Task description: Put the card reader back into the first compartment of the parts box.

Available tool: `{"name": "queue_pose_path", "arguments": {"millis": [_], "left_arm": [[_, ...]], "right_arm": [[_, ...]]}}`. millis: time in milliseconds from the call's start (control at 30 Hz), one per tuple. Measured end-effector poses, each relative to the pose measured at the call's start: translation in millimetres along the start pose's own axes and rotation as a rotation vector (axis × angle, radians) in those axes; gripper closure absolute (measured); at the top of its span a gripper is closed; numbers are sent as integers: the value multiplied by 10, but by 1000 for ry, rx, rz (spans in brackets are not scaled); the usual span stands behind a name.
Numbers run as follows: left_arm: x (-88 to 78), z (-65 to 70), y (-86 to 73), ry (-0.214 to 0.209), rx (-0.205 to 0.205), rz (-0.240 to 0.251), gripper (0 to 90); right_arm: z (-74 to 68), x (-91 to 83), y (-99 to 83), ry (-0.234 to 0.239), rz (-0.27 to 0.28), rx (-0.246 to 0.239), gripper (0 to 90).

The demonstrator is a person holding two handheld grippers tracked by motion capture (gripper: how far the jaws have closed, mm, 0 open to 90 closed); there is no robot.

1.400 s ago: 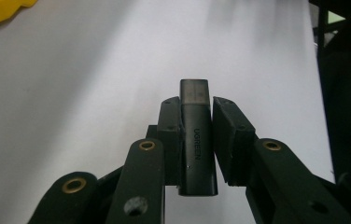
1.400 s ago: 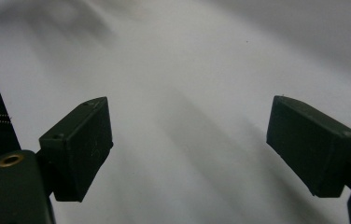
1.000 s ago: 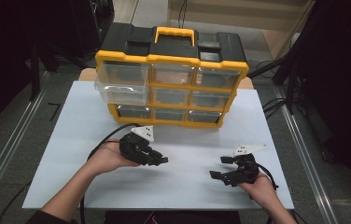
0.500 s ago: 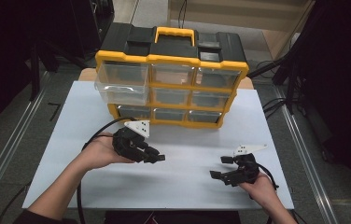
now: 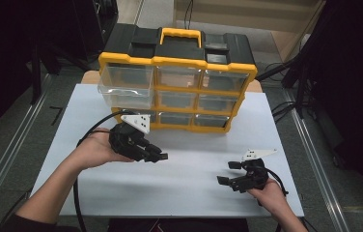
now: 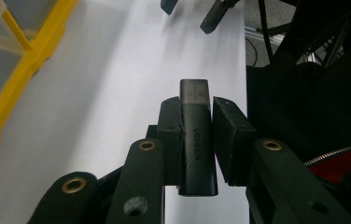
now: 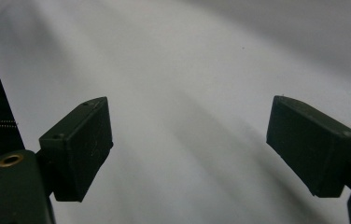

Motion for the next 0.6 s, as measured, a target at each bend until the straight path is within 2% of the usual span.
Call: {"name": "queue_pose_path", "arguments": {"millis": [167, 233, 367, 600], "left_arm": [[-87, -3, 40, -15, 5, -26, 753], [-130, 8, 59, -22, 31, -33, 753], [-249, 1, 125, -29, 24, -47, 752], [-394, -8, 203, -22, 23, -61, 752]], "right_arm": [[-4, 3, 0, -1, 0, -1, 125], [1, -10, 3, 0, 4, 0, 125], [15, -18, -3, -3, 4, 12, 125], [6, -5, -4, -1, -1, 3, 125]]}}
Point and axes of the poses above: each handheld gripper's, and its own axes: x roughly forward along the jaws, y roughly out of its top, z roughly to its right, the point moved 3 cm from there along x, roughly forward along the jaws, and after that the axes turned 1 degree about -z, right-handed, at the moved point
